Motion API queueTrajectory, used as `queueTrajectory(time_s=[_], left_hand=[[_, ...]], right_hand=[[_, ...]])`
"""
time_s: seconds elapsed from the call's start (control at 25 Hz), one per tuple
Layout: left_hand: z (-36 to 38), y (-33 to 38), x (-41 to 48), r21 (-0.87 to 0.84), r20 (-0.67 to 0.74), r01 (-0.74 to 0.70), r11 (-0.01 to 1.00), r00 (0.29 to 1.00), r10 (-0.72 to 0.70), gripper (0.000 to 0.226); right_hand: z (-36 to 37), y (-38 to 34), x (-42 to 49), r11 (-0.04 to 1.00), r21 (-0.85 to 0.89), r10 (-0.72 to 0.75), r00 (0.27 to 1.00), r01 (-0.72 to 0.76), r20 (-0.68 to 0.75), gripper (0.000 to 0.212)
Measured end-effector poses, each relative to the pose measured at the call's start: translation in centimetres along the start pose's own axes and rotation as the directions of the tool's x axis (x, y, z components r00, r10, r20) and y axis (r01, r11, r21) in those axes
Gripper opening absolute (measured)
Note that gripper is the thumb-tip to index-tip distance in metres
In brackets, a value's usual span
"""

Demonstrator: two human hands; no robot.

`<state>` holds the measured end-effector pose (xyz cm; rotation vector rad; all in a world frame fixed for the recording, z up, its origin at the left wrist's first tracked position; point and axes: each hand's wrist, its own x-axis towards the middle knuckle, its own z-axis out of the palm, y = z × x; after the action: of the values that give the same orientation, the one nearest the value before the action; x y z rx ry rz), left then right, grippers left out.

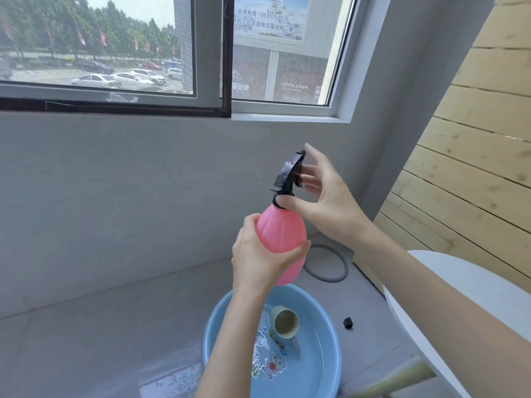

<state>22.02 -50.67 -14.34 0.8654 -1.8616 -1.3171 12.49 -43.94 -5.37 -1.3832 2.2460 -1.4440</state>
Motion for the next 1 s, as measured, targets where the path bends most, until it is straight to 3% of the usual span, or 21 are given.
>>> queueTrajectory(time_s=[0.08, 0.2, 0.32, 0.4, 0.52, 0.6, 0.8, 1.0], left_hand=[[-0.1, 0.1, -0.1, 0.012, 0.000, -0.011, 1.000, 1.000, 0.011, 0.074], [-0.3, 0.0, -0.1, 0.028, 0.004, -0.043, 0.999, 0.999, 0.043, 0.075], [-0.7, 0.1, -0.1, 0.002, 0.030, -0.039, 0.999, 0.999, 0.039, 0.074], [-1.0, 0.3, -0.1, -0.021, 0.087, -0.030, 0.999, 0.996, 0.032, 0.071], [-1.1, 0.3, -0.3, -0.063, 0.187, -0.002, 0.998, 0.982, 0.013, 0.068], [-0.7, 0.3, -0.4, -0.072, 0.176, 0.000, 0.997, 0.984, 0.013, 0.067], [0.8, 0.2, -0.4, 0.013, -0.099, -0.043, 0.999, 0.994, 0.044, 0.078], [1.4, -0.2, -0.3, 0.077, -0.205, -0.053, 0.996, 0.976, 0.068, 0.085]], right_hand=[[0.3, -0.1, -0.3, 0.992, -0.124, -0.038, 0.984, 0.016, -0.173, 0.103], [-0.2, -0.2, -0.7, 0.977, -0.211, -0.086, 0.973, 0.040, -0.216, 0.083], [-2.6, -0.8, -0.1, 0.992, -0.118, -0.043, 0.995, 0.033, -0.085, 0.052], [-4.1, -1.1, 0.8, 1.000, 0.006, 0.030, 0.997, -0.030, 0.072, 0.047], [-4.6, -0.9, 2.0, 0.987, 0.119, 0.059, 0.934, -0.107, 0.352, 0.042], [-3.7, -0.6, 2.1, 0.966, 0.219, 0.042, 0.916, -0.140, 0.400, 0.033], [-1.5, 0.1, 1.1, 0.910, 0.397, 0.054, 0.985, -0.117, 0.165, 0.025], [1.2, 0.4, -0.1, 0.910, 0.407, 0.120, 0.990, -0.079, -0.076, 0.012]])
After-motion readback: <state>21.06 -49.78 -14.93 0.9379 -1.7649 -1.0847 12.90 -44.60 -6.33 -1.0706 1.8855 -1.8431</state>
